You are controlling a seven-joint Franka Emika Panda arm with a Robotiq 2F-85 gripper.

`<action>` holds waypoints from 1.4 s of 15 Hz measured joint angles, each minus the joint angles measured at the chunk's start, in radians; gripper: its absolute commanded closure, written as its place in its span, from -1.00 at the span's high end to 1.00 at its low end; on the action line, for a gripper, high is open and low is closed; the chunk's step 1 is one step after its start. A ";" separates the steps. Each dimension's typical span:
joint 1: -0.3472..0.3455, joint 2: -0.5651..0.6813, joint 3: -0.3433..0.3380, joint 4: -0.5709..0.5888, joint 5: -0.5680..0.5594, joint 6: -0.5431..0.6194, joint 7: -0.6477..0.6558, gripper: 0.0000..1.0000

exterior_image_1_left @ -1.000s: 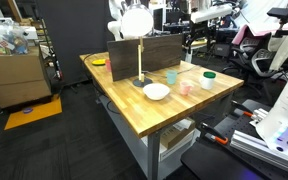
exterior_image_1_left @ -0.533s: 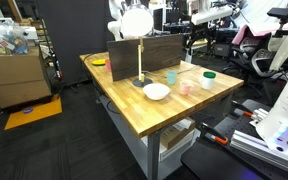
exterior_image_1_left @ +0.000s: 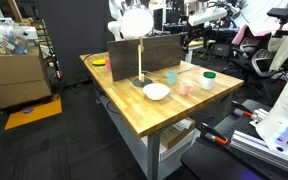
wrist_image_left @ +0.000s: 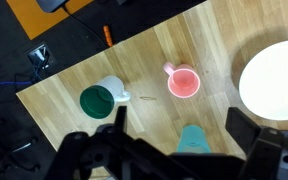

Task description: Pick up the blue cup and pour the water in the white bowl

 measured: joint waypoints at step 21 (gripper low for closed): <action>0.000 0.168 -0.029 0.163 -0.040 0.099 -0.001 1.00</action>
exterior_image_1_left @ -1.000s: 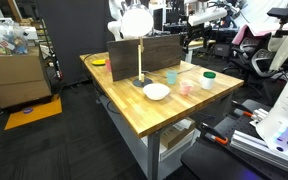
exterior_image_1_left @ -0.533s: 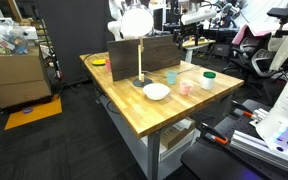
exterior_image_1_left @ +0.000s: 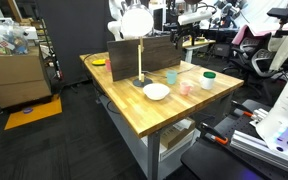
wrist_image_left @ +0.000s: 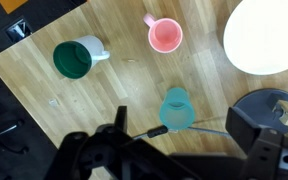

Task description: Pick up the blue cup and pour the water in the white bowl

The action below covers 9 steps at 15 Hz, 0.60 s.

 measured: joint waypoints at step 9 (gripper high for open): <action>0.004 0.028 -0.003 0.016 0.004 0.020 0.003 1.00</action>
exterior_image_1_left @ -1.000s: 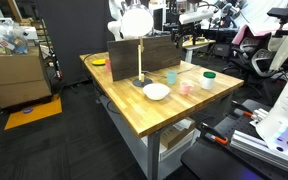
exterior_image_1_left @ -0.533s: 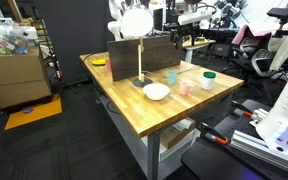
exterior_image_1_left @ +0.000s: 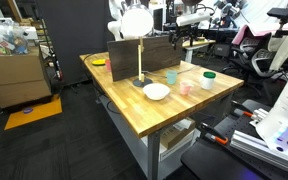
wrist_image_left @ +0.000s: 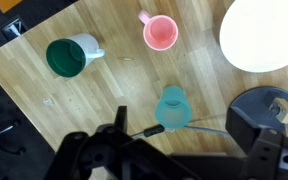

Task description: Pick up the blue cup and pour the water in the white bowl

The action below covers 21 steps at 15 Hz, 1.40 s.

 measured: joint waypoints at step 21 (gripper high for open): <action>0.005 0.272 -0.139 0.232 0.188 0.073 -0.122 1.00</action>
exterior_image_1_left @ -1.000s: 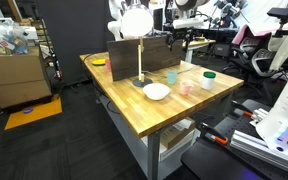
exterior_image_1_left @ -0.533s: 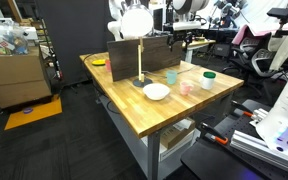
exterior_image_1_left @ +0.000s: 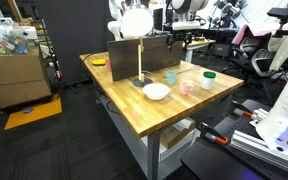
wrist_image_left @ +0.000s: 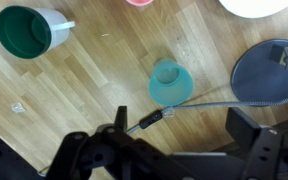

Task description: Pick up the blue cup and pour the water in the white bowl

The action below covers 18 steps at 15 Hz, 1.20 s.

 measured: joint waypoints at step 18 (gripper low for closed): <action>-0.057 0.087 -0.074 0.116 0.404 -0.083 -0.109 1.00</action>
